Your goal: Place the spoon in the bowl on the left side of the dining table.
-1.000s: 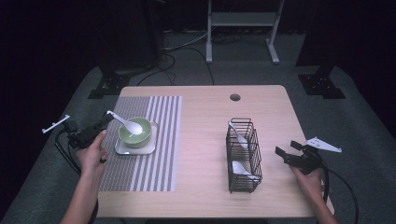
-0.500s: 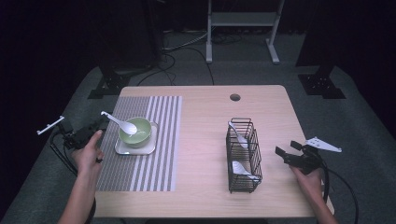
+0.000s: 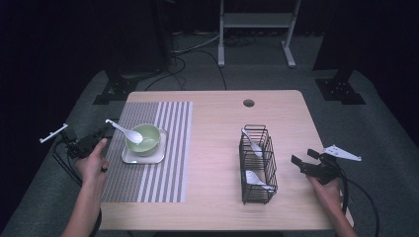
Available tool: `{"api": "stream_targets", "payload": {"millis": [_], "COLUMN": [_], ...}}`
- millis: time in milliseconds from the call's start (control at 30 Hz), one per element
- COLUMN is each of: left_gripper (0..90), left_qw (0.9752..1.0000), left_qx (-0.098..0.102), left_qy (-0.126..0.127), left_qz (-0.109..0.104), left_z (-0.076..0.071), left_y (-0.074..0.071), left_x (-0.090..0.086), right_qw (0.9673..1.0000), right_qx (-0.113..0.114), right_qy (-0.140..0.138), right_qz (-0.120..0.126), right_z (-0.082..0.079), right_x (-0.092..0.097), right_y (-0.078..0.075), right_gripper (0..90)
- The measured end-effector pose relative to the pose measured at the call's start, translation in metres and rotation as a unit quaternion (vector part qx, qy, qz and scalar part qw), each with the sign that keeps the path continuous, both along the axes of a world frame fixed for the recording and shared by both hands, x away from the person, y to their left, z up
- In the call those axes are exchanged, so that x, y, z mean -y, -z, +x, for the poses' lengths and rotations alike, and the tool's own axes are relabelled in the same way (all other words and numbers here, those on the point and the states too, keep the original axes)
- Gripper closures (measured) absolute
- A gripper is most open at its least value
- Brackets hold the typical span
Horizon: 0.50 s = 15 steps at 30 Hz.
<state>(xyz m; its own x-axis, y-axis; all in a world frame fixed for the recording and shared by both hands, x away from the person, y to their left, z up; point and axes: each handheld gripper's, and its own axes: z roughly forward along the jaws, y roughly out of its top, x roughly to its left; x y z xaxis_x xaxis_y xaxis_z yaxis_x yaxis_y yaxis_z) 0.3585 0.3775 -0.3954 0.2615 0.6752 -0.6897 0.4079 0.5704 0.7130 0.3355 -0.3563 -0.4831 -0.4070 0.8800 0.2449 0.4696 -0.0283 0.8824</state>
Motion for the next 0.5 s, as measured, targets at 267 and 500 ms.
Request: {"api": "stream_targets", "payload": {"millis": [267, 500], "left_gripper": [86.1, 86.1], "left_qw": [0.9999, 0.9998], "left_qx": [-0.009, -0.016], "left_qy": [-0.004, -0.007], "left_qz": [0.002, 0.001], "left_z": [0.002, 0.003], "left_y": [0.006, 0.011], "left_x": [0.000, -0.001], "right_qw": [1.0000, 1.0000], "right_qx": [0.000, 0.000], "right_qy": [0.000, 0.000], "right_qz": [0.000, 0.000], "right_z": [0.000, 0.000], "right_x": [0.000, 0.000], "right_y": [0.000, 0.000], "right_gripper": [12.9, 12.9]}}
